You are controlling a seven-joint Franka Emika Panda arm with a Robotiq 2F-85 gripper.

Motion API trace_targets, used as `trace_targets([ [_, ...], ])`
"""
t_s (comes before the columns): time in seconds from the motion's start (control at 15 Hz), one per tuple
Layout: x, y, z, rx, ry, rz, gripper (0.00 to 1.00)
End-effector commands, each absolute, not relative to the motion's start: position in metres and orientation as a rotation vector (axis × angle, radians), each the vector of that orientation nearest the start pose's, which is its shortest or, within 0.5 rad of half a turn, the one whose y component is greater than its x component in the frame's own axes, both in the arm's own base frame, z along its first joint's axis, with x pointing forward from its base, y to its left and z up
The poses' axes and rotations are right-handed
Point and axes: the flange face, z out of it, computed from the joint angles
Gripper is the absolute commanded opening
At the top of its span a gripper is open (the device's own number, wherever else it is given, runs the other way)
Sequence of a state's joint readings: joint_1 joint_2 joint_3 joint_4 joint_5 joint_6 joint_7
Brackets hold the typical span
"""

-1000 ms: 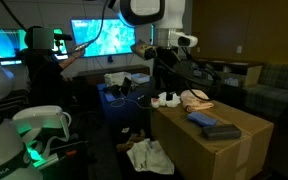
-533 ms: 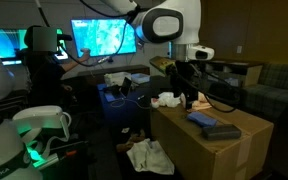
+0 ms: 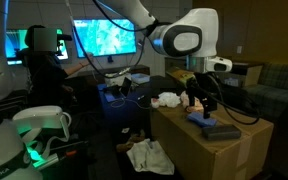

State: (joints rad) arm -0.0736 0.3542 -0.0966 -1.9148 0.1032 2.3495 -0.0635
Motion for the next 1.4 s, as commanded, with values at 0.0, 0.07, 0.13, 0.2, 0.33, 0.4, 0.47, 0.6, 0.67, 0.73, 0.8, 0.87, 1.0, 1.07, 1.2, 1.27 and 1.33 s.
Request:
trace_targets([
  [0.0, 0.651, -0.118, 0.309, -3.113, 0.263, -0.177, 1.00],
  [0.07, 0.656, -0.123, 0.305, -3.120, 0.270, -0.185, 1.00],
  [0.13, 0.659, -0.127, 0.301, -3.126, 0.274, -0.193, 1.00],
  [0.2, 0.662, -0.130, 0.296, -3.128, 0.271, -0.188, 1.00],
  [0.33, 0.668, -0.139, 0.287, -3.140, 0.278, -0.195, 1.00],
  [0.4, 0.671, -0.142, 0.282, -3.140, 0.278, -0.188, 1.00],
  [0.47, 0.673, -0.146, 0.279, -3.143, 0.282, -0.190, 1.00],
  [0.6, 0.677, -0.152, 0.270, -3.152, 0.284, -0.192, 1.00],
  [0.67, 0.679, -0.154, 0.266, -3.154, 0.283, -0.188, 1.00],
  [0.73, 0.679, -0.157, 0.263, -3.155, 0.280, -0.189, 1.00],
  [0.8, 0.681, -0.159, 0.260, -3.160, 0.280, -0.191, 1.00],
  [0.87, 0.682, -0.161, 0.257, -3.161, 0.277, -0.188, 1.00],
  [1.0, 0.685, -0.164, 0.251, -3.170, 0.275, -0.190, 1.00],
  [1.07, 0.687, -0.166, 0.248, -3.174, 0.274, -0.188, 1.00],
  [1.2, 0.689, -0.168, 0.243, -3.179, 0.270, -0.184, 1.00],
  [1.27, 0.690, -0.169, 0.240, -3.181, 0.269, -0.183, 1.00],
  [1.33, 0.690, -0.169, 0.237, -3.181, 0.264, -0.177, 1.00],
])
